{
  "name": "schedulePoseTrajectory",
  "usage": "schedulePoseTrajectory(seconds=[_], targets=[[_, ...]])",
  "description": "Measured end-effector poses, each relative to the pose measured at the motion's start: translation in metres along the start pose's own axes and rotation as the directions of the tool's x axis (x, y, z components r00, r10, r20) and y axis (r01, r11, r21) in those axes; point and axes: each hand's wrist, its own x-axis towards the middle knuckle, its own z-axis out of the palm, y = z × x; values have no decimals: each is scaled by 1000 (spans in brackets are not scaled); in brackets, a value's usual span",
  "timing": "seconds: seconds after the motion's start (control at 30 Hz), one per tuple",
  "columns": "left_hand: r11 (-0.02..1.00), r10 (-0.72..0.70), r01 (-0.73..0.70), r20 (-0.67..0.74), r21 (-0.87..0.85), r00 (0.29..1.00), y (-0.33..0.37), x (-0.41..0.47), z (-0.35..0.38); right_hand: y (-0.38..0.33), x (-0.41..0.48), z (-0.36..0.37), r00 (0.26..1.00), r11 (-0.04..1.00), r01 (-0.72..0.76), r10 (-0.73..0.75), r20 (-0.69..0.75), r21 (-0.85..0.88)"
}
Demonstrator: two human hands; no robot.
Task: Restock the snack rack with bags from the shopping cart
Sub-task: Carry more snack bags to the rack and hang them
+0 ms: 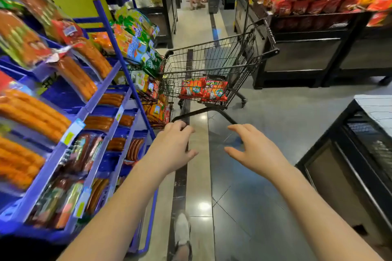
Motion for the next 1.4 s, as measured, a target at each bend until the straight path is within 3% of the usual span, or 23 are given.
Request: schedulePoseTrajectory(seconds=[0.63,1.17,1.4], targets=[[993,105,-101,60,-58,993,-167,361,-44,18,371,17,986,986,-161,162,34,-38],[994,47,-34,132,-101,990,-213,598,-39,99,630,16,997,997,-64,62,52,44],[992,-6,29,193,-120,981,-226,695,-35,145,723,15,974,999,-40,39,222,-2]])
